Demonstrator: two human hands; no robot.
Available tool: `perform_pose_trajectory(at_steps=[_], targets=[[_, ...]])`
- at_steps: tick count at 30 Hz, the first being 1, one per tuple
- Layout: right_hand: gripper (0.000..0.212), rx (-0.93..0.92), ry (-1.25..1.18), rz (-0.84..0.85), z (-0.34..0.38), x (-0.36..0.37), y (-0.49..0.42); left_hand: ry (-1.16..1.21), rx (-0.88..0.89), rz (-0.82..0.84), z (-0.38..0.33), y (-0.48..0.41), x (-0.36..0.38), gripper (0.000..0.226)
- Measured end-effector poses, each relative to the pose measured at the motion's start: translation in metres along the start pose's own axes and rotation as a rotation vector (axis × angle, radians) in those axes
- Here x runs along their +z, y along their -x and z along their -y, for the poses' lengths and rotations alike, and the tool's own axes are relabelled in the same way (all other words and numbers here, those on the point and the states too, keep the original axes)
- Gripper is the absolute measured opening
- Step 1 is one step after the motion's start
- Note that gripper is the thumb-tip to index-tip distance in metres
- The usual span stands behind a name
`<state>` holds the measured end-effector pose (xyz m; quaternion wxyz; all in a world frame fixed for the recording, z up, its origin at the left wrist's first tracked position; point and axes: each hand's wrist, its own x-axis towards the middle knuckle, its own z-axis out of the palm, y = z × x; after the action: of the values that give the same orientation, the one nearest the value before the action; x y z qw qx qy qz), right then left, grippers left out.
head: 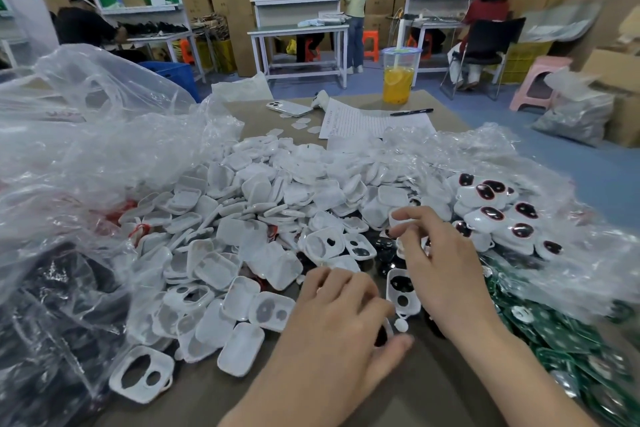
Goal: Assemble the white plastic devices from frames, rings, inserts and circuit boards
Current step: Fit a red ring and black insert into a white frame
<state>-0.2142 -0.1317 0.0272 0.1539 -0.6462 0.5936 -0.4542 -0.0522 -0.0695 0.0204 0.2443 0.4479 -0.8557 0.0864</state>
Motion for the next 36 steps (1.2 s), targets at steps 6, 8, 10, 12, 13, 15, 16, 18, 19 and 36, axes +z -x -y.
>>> perform_pose_trajectory(at_steps=[6,8,10,12,13,15,16,18,19,36], targets=[[0.022,-0.025,0.006,-0.020,0.000,-0.001,0.000,-0.161,0.020,0.136,-0.013,-0.018,0.006,0.041],[0.023,-0.032,0.009,-0.022,0.000,0.000,0.000,-0.178,0.028,0.141,-0.013,-0.022,0.007,0.032],[0.023,-0.041,0.003,-0.032,0.000,0.000,0.000,-0.179,0.035,0.114,-0.012,-0.025,0.009,0.022],[0.023,-0.049,-0.005,-0.034,0.000,0.000,0.001,-0.192,0.038,0.097,-0.011,-0.027,0.009,0.018],[0.023,-0.051,-0.008,-0.032,0.000,0.000,0.001,-0.199,0.042,0.091,-0.011,-0.027,0.009,0.018],[0.024,-0.057,-0.010,-0.030,0.000,-0.001,0.002,-0.188,0.051,0.078,-0.011,-0.026,0.009,0.017],[0.024,-0.059,-0.011,-0.031,0.000,-0.001,0.002,-0.170,0.056,0.068,-0.011,-0.026,0.009,0.016],[0.024,-0.057,-0.018,-0.033,0.001,-0.001,0.001,-0.144,0.052,0.061,-0.010,-0.023,0.007,0.018],[0.023,-0.054,-0.021,-0.032,0.001,-0.001,0.001,-0.150,0.050,0.067,-0.009,-0.022,0.007,0.021],[0.024,-0.040,-0.173,0.005,0.003,-0.005,0.003,0.071,-0.080,-0.095,-0.006,-0.023,0.005,0.019]])
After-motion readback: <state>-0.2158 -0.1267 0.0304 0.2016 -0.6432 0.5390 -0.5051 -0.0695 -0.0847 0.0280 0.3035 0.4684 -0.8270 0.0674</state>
